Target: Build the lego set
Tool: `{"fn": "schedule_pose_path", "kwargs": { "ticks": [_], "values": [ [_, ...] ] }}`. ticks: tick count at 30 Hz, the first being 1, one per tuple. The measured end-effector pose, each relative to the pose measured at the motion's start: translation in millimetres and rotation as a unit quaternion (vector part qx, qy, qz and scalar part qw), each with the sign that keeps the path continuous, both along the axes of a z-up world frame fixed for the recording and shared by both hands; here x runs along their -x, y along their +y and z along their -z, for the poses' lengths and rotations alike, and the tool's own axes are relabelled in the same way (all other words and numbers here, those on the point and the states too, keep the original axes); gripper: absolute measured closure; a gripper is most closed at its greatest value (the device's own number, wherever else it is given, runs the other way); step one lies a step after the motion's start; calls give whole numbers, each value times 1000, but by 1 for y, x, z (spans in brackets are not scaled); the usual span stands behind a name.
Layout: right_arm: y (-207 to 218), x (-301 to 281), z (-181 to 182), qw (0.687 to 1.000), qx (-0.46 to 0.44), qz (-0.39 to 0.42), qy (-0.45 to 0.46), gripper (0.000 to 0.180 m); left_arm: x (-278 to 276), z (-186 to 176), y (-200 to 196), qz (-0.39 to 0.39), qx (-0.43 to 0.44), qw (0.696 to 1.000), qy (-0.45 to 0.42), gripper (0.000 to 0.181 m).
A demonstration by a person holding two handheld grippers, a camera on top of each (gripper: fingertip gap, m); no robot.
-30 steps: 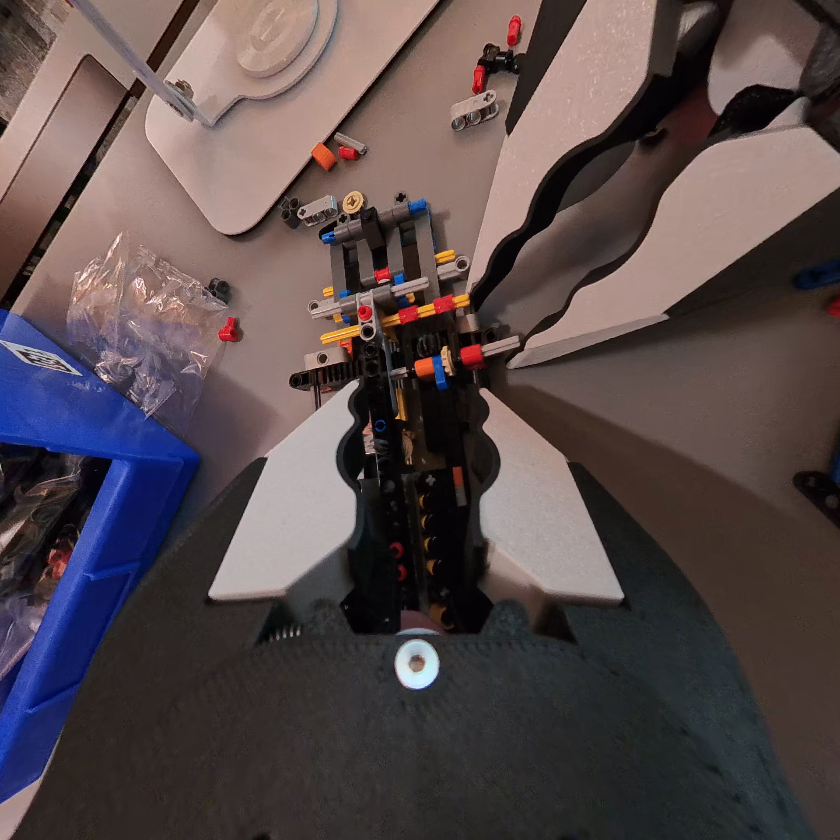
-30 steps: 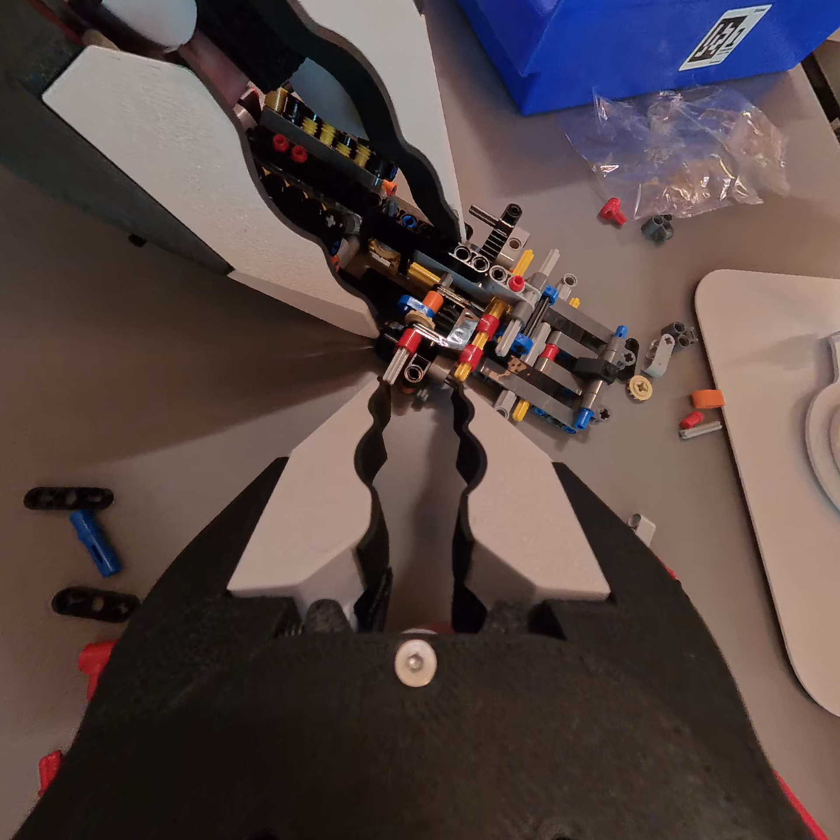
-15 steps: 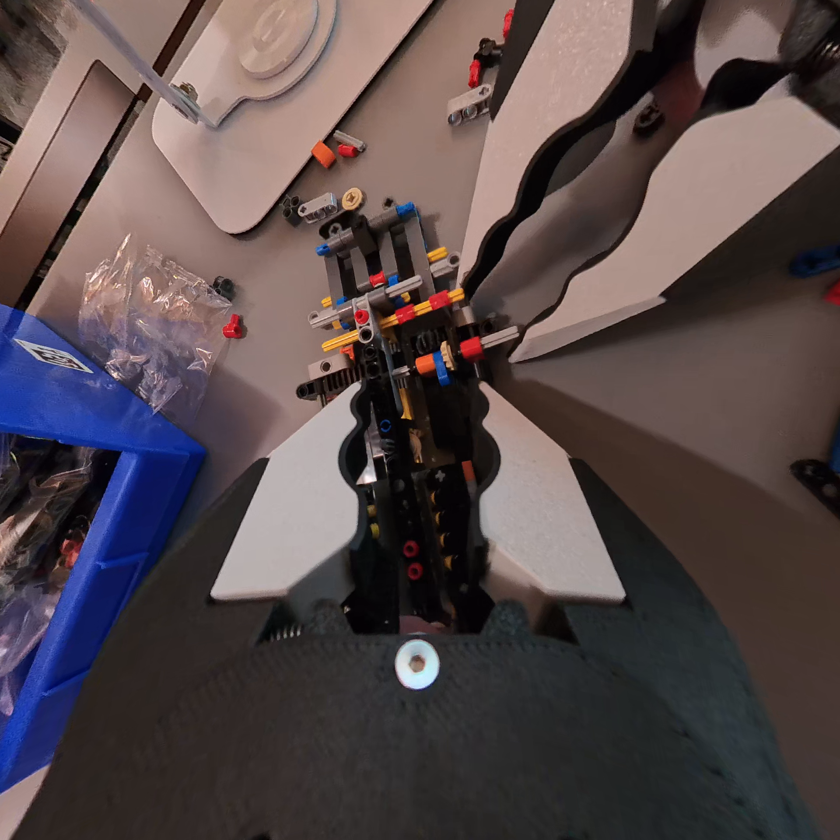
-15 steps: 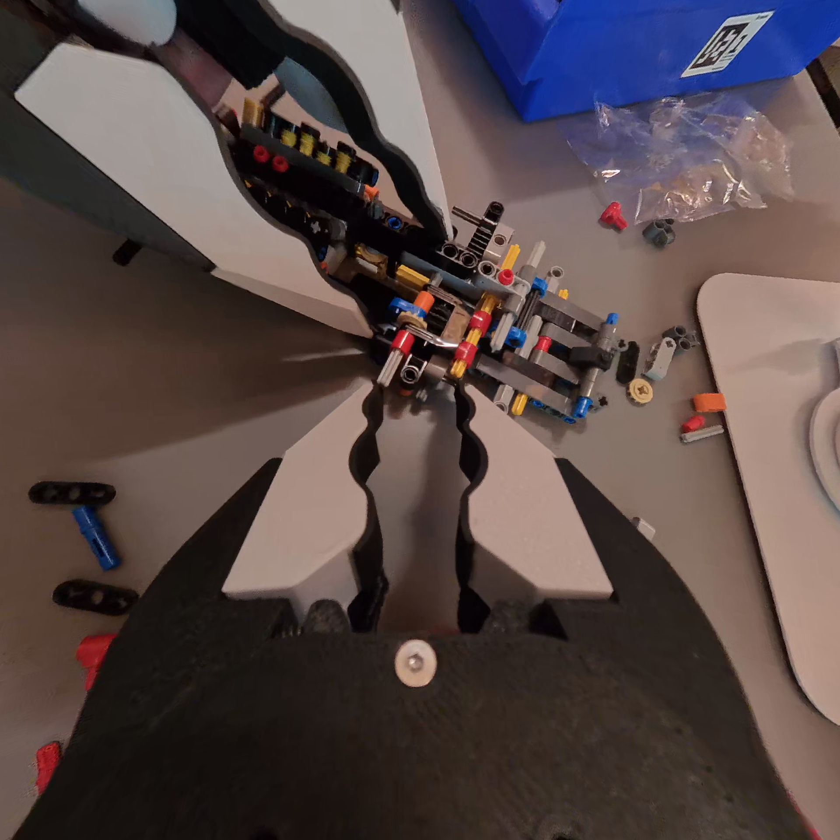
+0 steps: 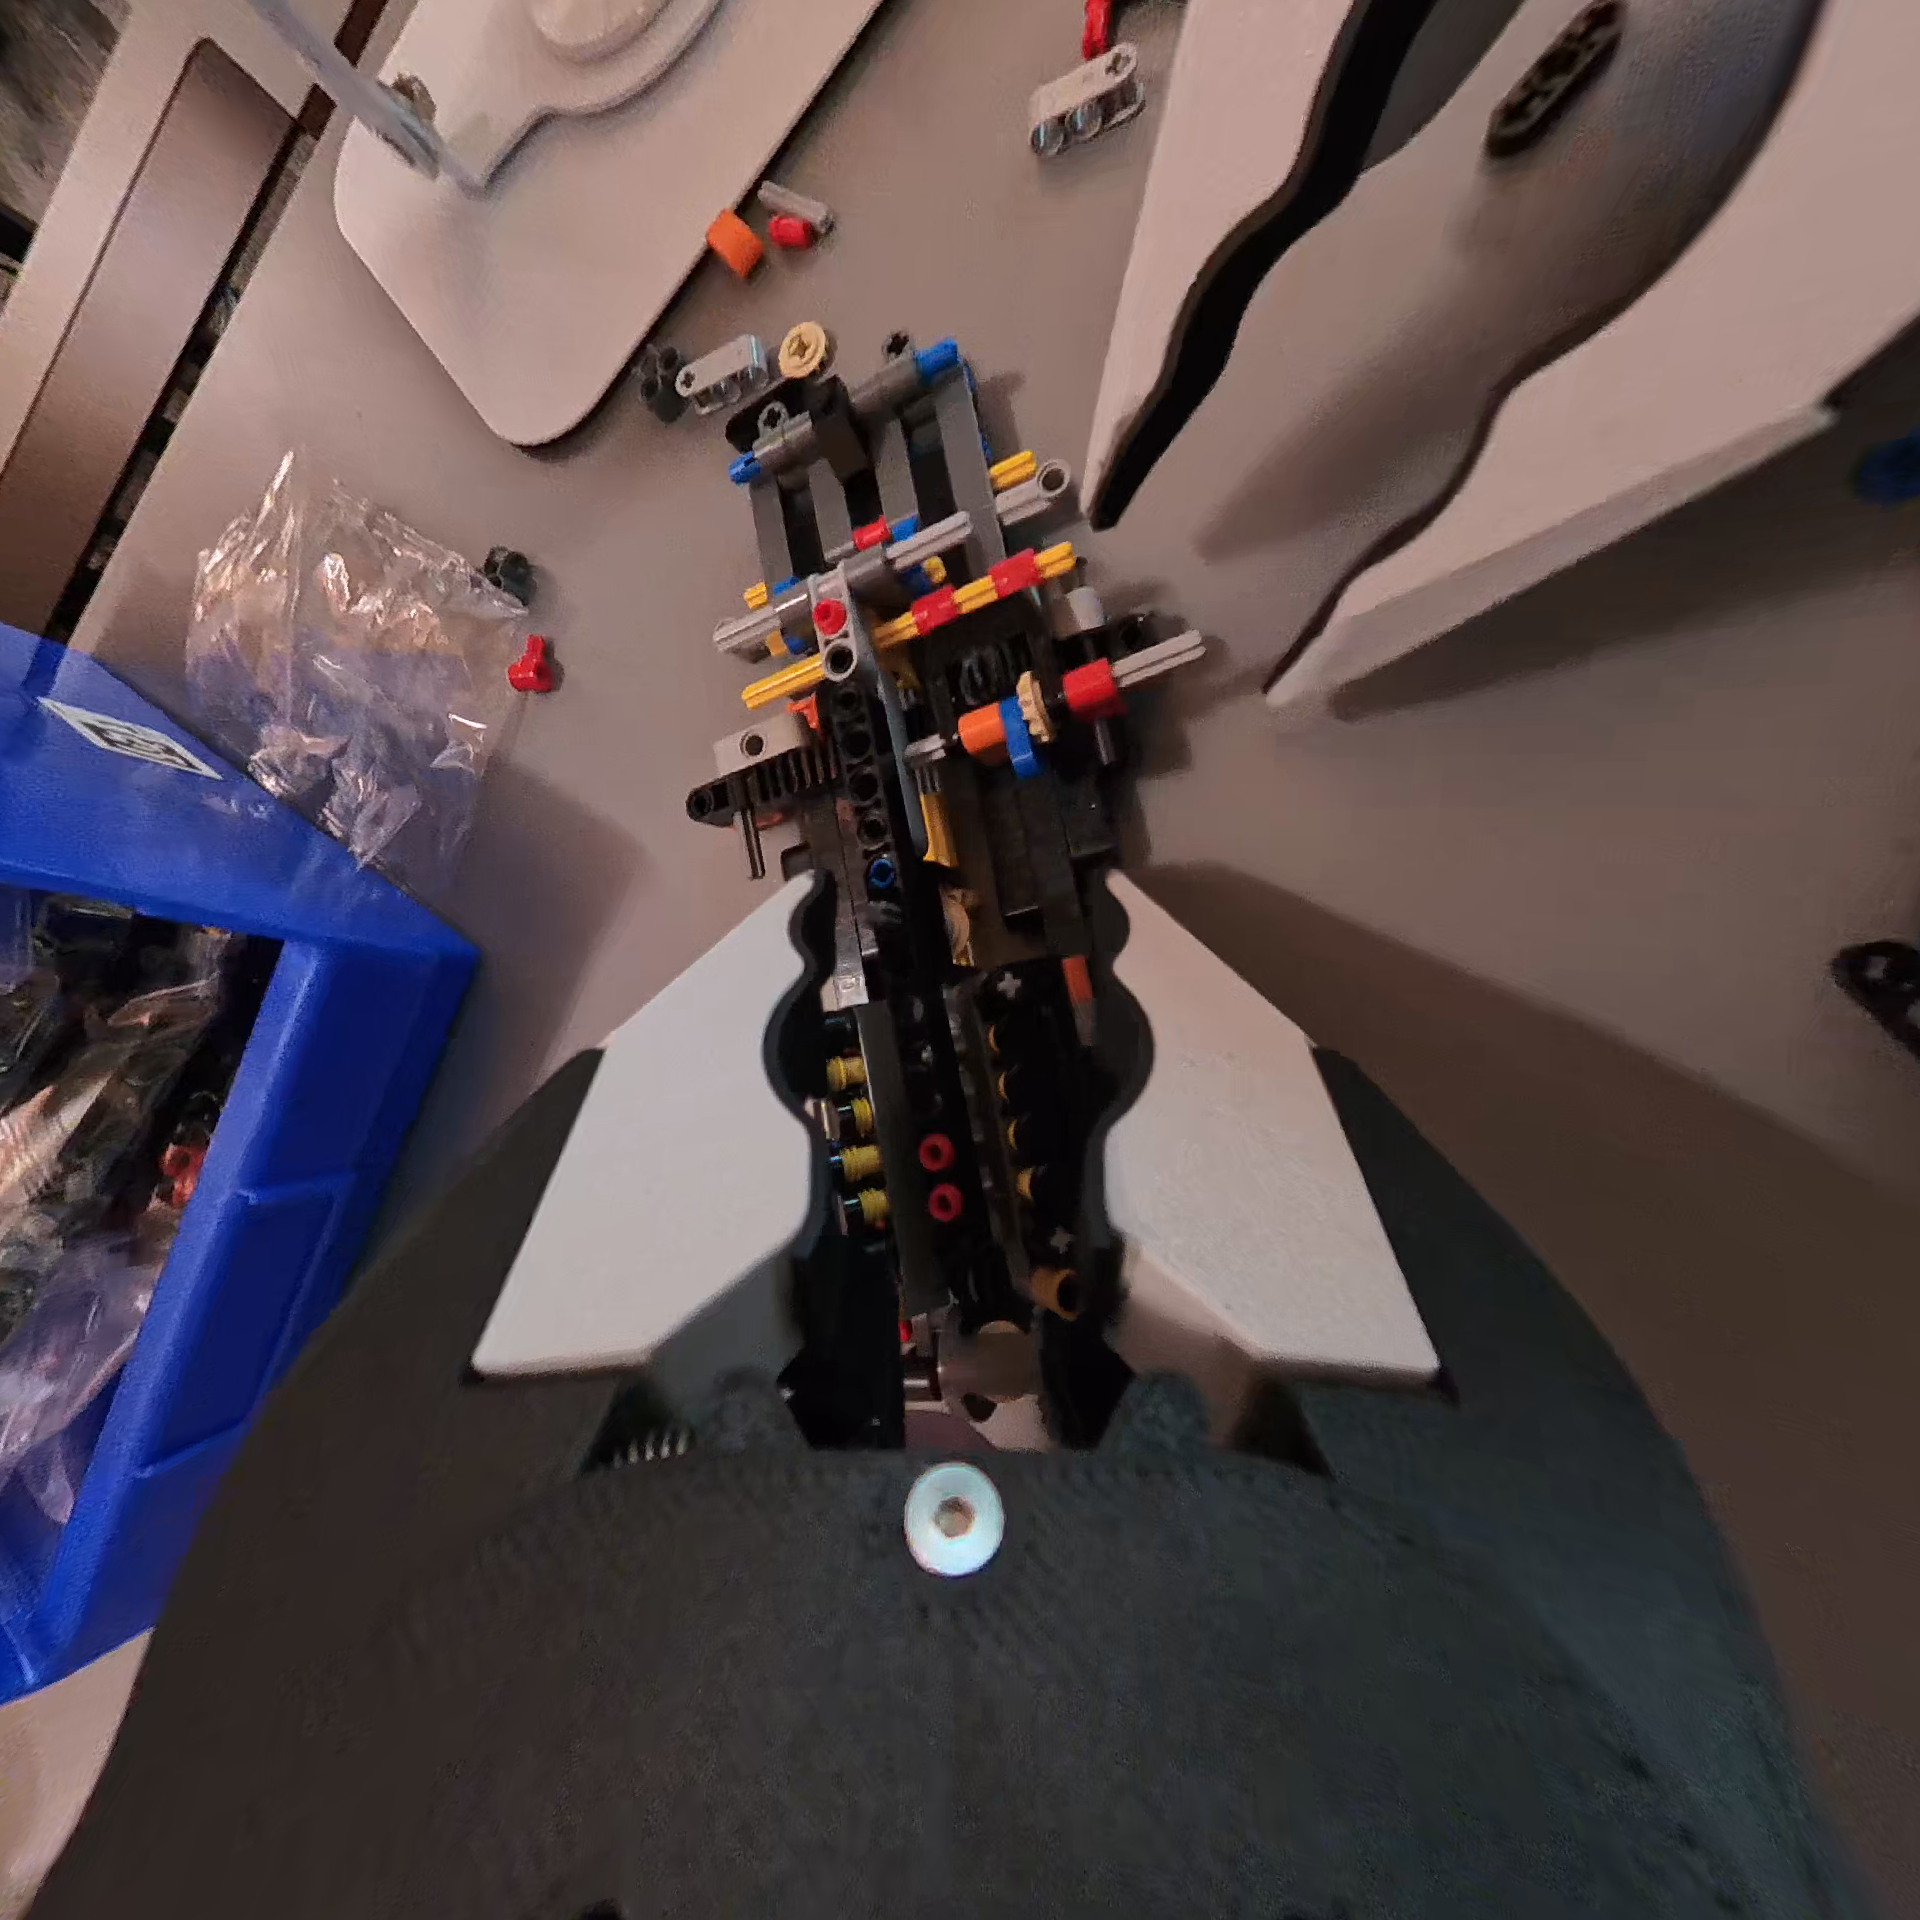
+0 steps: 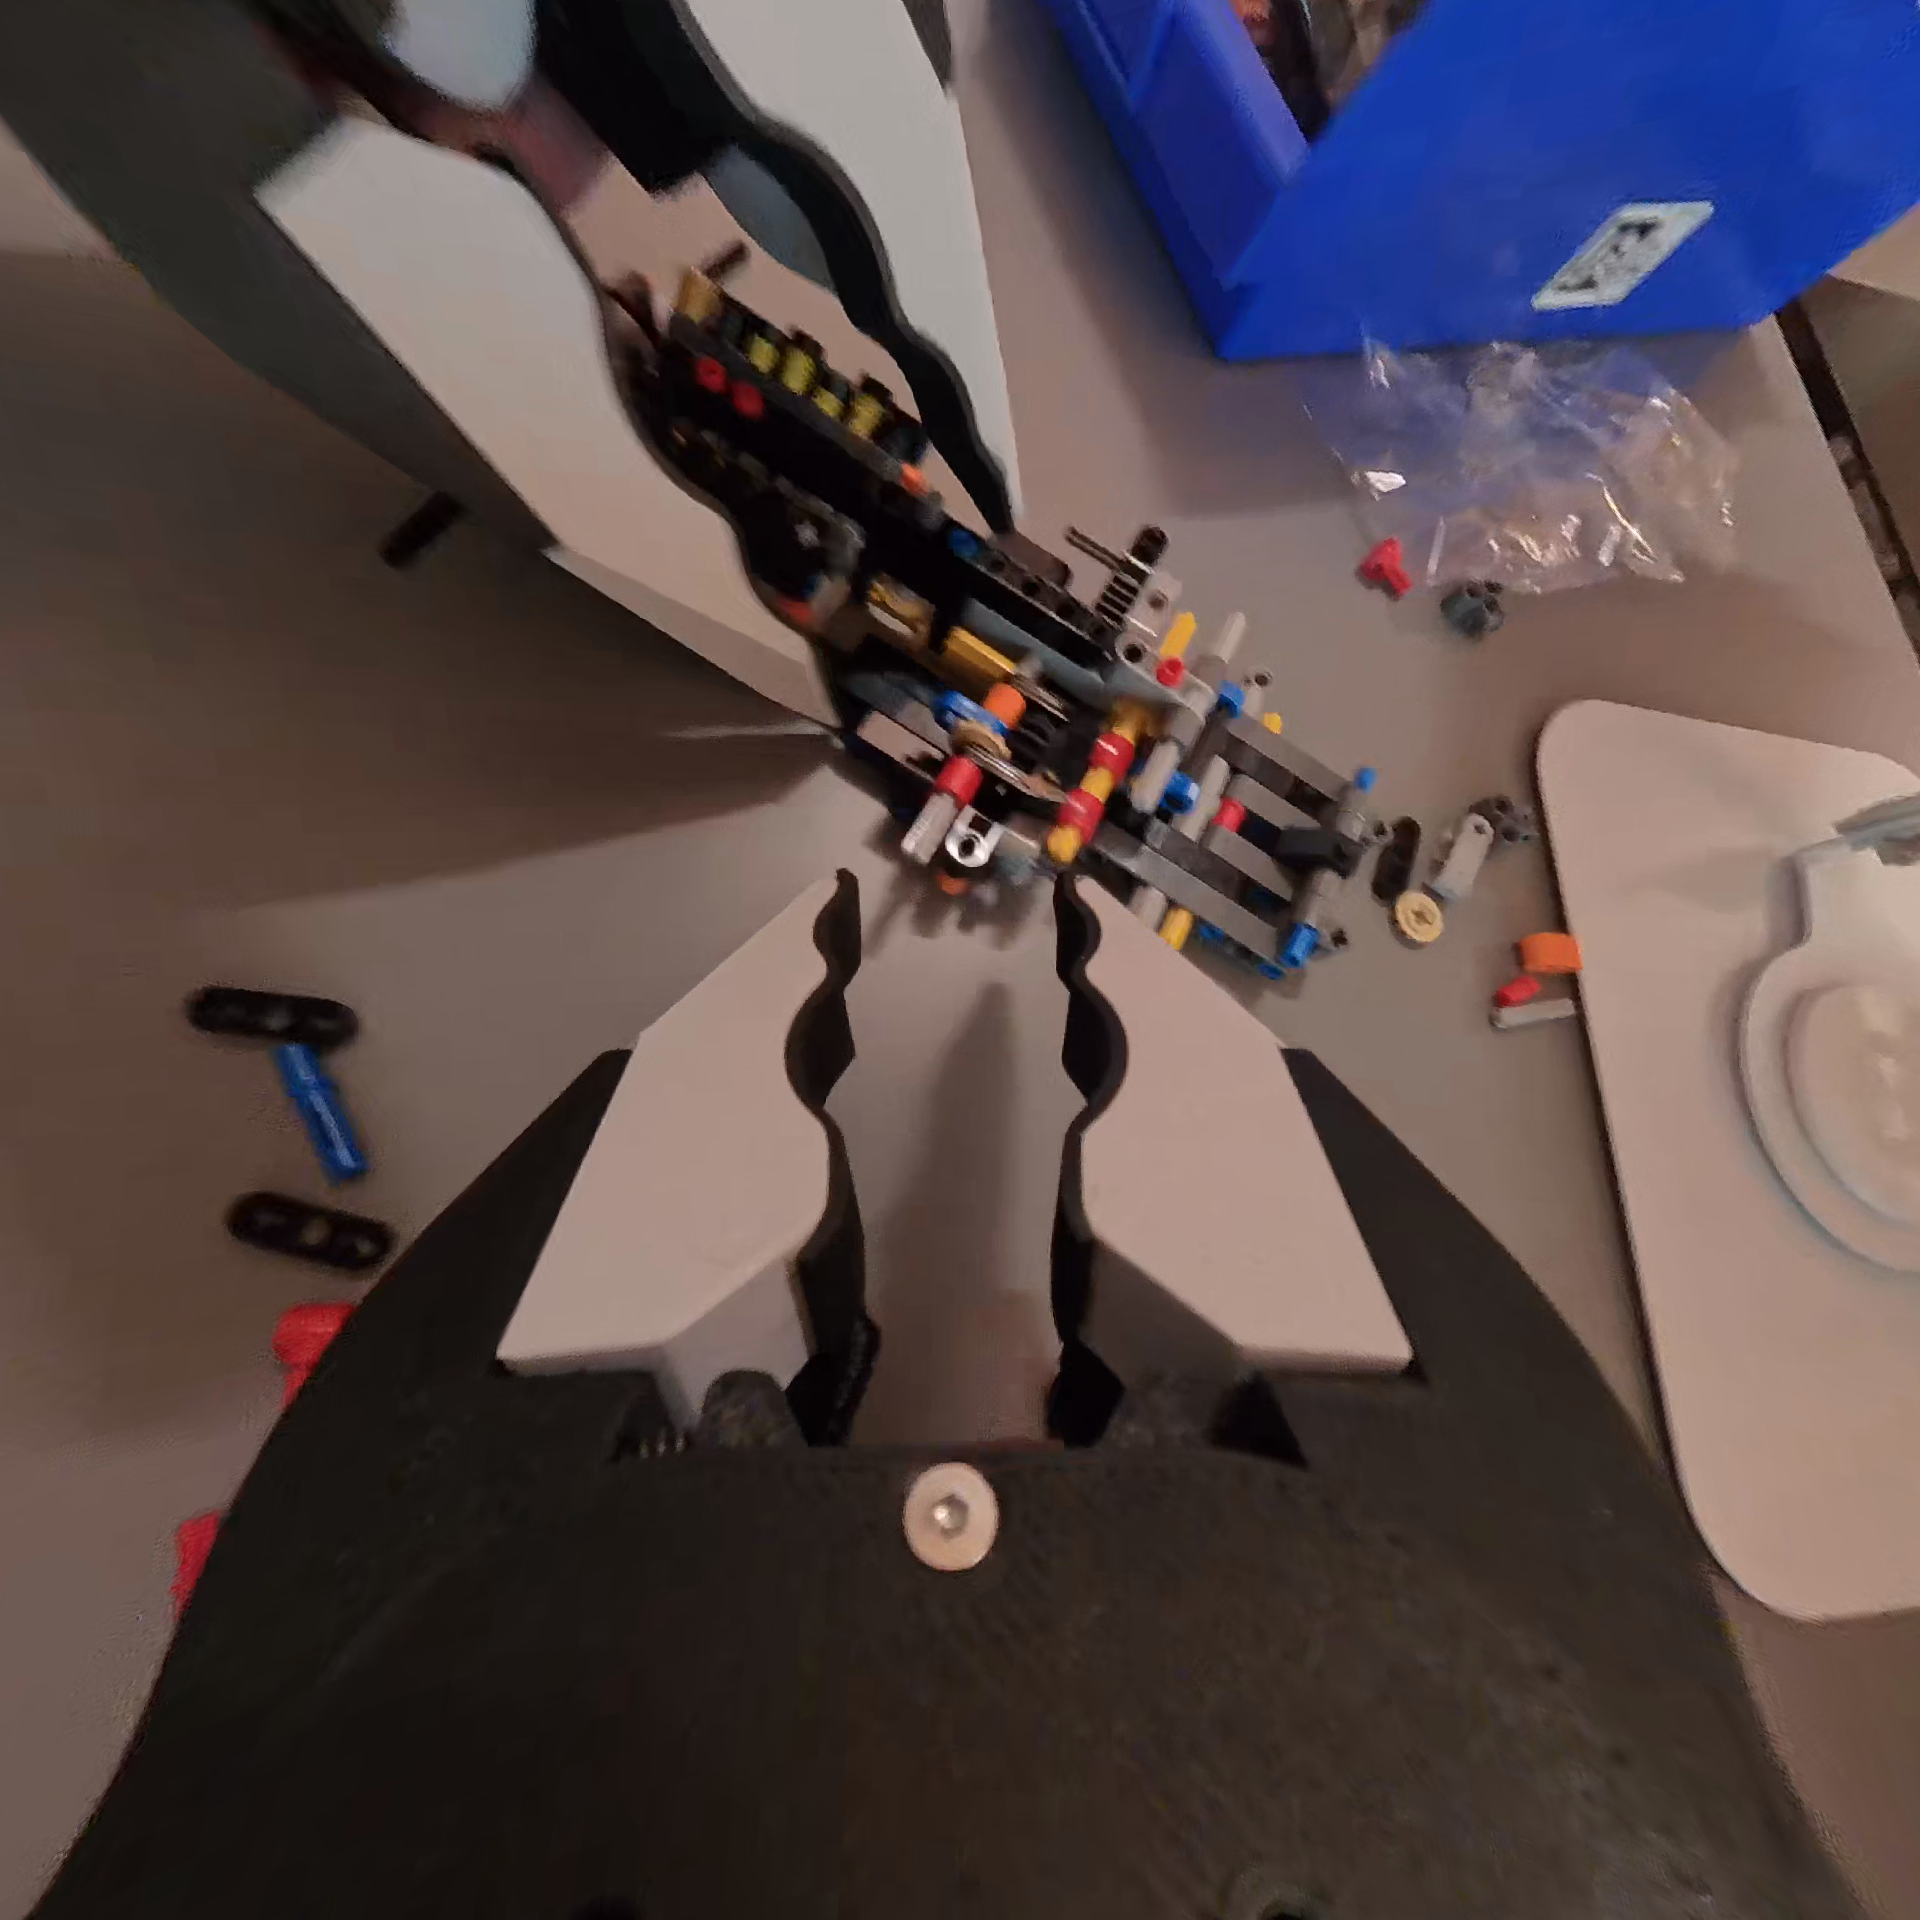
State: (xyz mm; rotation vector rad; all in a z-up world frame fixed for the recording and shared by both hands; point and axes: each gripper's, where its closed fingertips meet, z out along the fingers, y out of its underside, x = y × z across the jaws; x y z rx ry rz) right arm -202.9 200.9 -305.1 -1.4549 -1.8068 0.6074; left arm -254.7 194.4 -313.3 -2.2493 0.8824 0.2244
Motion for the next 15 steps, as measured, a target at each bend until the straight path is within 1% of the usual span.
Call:
{"fn": "schedule_pose_path", "kwargs": {
  "ticks": [2, 3, 5, 9, 11, 14, 15],
  "values": [
    [-4, 4, -6, 1000, -25, -8, 16, 145, -1, 2, 0, -1, 2, 1000, -1, 140],
    [-7, 6, -9, 999, -40, -20, 27, 152, -3, 2, 0, 3, -1, 1000, 4, 142],
    [-15, 10, -11, 995, -73, -52, 42, 157, -4, 3, 1, 2, -3, 1000, 11, 143],
    [-10, 14, 1, 990, -130, -60, 17, 160, -6, 3, 2, 2, -3, 1000, 9, 144],
    [-8, 15, 2, 989, -137, -58, 17, 164, -6, 3, 2, 1, -4, 1000, 10, 144],
    [-6, 15, 0, 991, -117, -52, 30, 170, -7, 3, 2, 1, -5, 1000, 10, 144],
    [-4, 15, 0, 992, -109, -47, 37, 169, -7, 3, 3, 2, -5, 1000, 10, 144]
  ]
}}
